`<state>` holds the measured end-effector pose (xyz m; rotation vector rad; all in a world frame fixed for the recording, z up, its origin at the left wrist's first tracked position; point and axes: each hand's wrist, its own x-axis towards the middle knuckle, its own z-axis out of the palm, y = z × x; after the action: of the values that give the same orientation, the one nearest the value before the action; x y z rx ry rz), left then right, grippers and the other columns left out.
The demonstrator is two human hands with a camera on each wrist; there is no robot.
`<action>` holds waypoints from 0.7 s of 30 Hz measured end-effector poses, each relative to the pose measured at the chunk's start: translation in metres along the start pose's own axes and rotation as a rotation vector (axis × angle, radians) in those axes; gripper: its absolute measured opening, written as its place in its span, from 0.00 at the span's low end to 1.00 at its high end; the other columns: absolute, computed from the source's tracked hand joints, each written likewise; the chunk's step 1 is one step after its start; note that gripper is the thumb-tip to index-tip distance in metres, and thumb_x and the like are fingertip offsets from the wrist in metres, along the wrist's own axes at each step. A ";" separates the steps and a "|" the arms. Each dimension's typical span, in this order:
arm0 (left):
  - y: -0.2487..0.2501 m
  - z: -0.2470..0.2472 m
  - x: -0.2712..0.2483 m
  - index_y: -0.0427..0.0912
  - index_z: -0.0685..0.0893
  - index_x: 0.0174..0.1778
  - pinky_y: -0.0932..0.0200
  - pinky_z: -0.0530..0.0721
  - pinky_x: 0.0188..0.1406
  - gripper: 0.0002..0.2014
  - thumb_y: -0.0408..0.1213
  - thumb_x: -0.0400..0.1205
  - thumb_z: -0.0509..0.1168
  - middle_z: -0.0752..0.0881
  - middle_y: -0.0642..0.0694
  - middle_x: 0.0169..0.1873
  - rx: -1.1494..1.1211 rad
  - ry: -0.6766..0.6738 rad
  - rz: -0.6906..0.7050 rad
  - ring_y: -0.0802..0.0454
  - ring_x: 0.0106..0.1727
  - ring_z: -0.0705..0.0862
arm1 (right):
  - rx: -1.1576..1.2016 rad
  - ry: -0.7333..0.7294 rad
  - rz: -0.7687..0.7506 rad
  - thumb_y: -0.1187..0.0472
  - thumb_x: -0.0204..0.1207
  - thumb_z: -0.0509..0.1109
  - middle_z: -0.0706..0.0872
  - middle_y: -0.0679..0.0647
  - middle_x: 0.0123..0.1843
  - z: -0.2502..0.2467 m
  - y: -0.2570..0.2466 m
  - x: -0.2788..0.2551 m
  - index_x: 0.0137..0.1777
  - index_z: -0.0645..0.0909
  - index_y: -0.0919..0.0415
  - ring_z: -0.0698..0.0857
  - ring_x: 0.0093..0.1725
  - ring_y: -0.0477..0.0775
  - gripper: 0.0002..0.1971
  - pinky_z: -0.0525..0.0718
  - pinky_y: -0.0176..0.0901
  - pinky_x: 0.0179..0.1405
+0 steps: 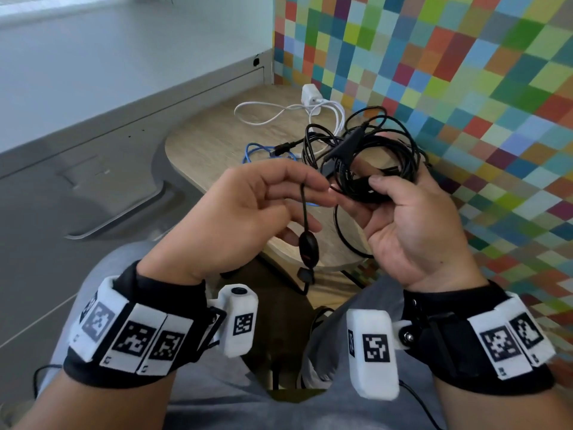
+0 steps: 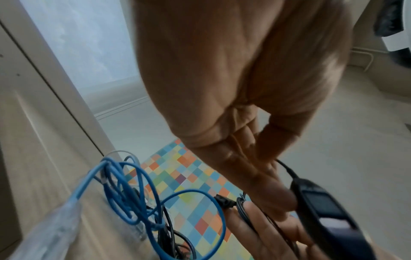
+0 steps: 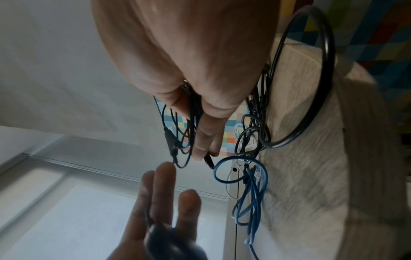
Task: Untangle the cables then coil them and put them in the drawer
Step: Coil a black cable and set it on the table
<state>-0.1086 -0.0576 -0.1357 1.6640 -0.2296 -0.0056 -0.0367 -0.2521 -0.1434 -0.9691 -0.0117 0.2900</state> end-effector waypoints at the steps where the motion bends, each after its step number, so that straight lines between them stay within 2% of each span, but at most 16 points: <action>1: 0.000 0.000 -0.001 0.43 0.85 0.58 0.54 0.92 0.43 0.22 0.13 0.82 0.58 0.94 0.46 0.53 0.029 0.009 0.022 0.43 0.50 0.94 | -0.016 -0.009 -0.001 0.78 0.87 0.55 0.90 0.66 0.67 0.000 0.000 0.000 0.78 0.76 0.59 0.90 0.66 0.68 0.24 0.93 0.53 0.46; 2: 0.000 0.001 -0.001 0.44 0.85 0.58 0.55 0.92 0.44 0.20 0.14 0.82 0.63 0.94 0.47 0.53 0.035 0.026 0.044 0.44 0.49 0.94 | -0.032 -0.019 -0.002 0.78 0.87 0.55 0.89 0.66 0.68 0.000 0.000 -0.001 0.78 0.76 0.58 0.90 0.66 0.67 0.24 0.93 0.54 0.47; 6: 0.003 0.003 0.000 0.44 0.90 0.52 0.55 0.92 0.43 0.09 0.29 0.78 0.76 0.95 0.43 0.45 -0.001 0.178 0.143 0.44 0.46 0.94 | -0.079 -0.071 -0.018 0.78 0.88 0.55 0.89 0.66 0.68 0.000 0.002 -0.002 0.78 0.74 0.58 0.90 0.67 0.67 0.24 0.93 0.57 0.52; 9: 0.002 0.001 0.001 0.46 0.93 0.46 0.62 0.86 0.39 0.06 0.30 0.78 0.78 0.94 0.44 0.38 0.107 0.273 0.205 0.53 0.37 0.91 | -0.095 -0.123 -0.016 0.78 0.87 0.55 0.89 0.67 0.68 0.003 0.003 -0.006 0.78 0.74 0.60 0.90 0.66 0.70 0.23 0.93 0.57 0.51; 11: 0.003 0.000 0.001 0.53 0.94 0.46 0.62 0.80 0.38 0.07 0.35 0.77 0.79 0.90 0.44 0.36 0.259 0.274 0.238 0.55 0.36 0.84 | -0.107 -0.153 -0.006 0.79 0.87 0.55 0.90 0.67 0.66 0.006 0.005 -0.009 0.76 0.75 0.58 0.92 0.62 0.70 0.24 0.94 0.58 0.50; 13: 0.004 -0.001 0.001 0.61 0.94 0.46 0.57 0.77 0.39 0.08 0.42 0.75 0.81 0.83 0.44 0.37 0.404 0.263 0.253 0.53 0.38 0.79 | -0.126 -0.184 0.003 0.80 0.87 0.54 0.92 0.64 0.63 0.008 0.006 -0.011 0.75 0.77 0.57 0.93 0.60 0.68 0.25 0.94 0.61 0.52; 16: 0.005 0.001 0.001 0.60 0.95 0.42 0.63 0.75 0.45 0.05 0.50 0.73 0.82 0.78 0.49 0.39 0.452 0.247 0.269 0.53 0.42 0.79 | -0.158 -0.228 0.037 0.80 0.86 0.55 0.93 0.61 0.62 0.010 0.008 -0.015 0.72 0.79 0.55 0.93 0.59 0.65 0.24 0.94 0.59 0.50; 18: 0.004 0.004 0.001 0.58 0.95 0.46 0.59 0.76 0.49 0.09 0.54 0.73 0.80 0.77 0.48 0.41 0.448 0.246 0.286 0.50 0.45 0.79 | -0.167 -0.255 0.070 0.79 0.86 0.56 0.93 0.61 0.62 0.011 0.009 -0.017 0.69 0.80 0.54 0.93 0.60 0.64 0.24 0.94 0.59 0.50; 20: 0.002 0.004 0.003 0.62 0.93 0.52 0.53 0.78 0.54 0.10 0.55 0.76 0.76 0.79 0.50 0.46 0.442 0.260 0.305 0.48 0.52 0.80 | -0.164 -0.274 0.095 0.79 0.86 0.56 0.93 0.61 0.61 0.011 0.010 -0.018 0.67 0.81 0.53 0.93 0.60 0.63 0.23 0.94 0.60 0.51; 21: 0.000 0.003 0.004 0.64 0.93 0.50 0.49 0.80 0.58 0.08 0.55 0.77 0.75 0.80 0.51 0.50 0.453 0.262 0.314 0.46 0.56 0.80 | -0.160 -0.277 0.101 0.79 0.86 0.56 0.93 0.60 0.60 0.011 0.011 -0.019 0.67 0.81 0.53 0.94 0.59 0.62 0.22 0.94 0.59 0.50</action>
<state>-0.1056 -0.0614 -0.1356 2.0367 -0.3059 0.5321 -0.0587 -0.2416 -0.1434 -1.0836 -0.2429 0.5213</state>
